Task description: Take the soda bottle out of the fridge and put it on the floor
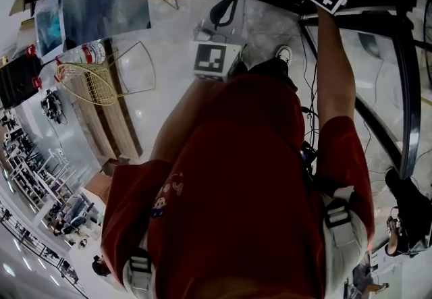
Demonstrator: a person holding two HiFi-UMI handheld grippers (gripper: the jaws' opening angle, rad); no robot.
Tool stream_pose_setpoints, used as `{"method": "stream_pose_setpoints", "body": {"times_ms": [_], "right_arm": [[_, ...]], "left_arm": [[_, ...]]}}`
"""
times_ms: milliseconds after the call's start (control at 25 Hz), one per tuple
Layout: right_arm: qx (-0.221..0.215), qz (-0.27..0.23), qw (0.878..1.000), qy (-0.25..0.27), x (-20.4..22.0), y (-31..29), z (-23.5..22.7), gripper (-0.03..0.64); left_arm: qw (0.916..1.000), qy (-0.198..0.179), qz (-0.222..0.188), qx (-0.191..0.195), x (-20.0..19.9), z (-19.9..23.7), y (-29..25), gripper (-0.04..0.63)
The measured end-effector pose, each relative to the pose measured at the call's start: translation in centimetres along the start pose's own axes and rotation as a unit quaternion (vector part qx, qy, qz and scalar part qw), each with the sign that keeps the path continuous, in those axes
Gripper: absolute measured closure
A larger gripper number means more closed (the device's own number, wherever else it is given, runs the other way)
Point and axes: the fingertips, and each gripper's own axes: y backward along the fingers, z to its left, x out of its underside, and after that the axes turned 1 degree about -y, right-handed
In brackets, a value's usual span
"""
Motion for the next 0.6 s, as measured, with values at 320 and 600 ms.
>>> {"method": "stream_pose_setpoints", "body": {"times_ms": [320,600], "right_arm": [[-0.012,0.007,1.000,0.003,0.0,0.8,0.6,0.485],[-0.012,0.010,1.000,0.000,0.8,3.7,0.9,0.485]], "left_arm": [[1.0000,0.005,-0.005,-0.003,-0.1,-0.2,0.2,0.595],[0.9997,0.019,-0.007,-0.011,0.2,-0.1,0.5,0.595]]}}
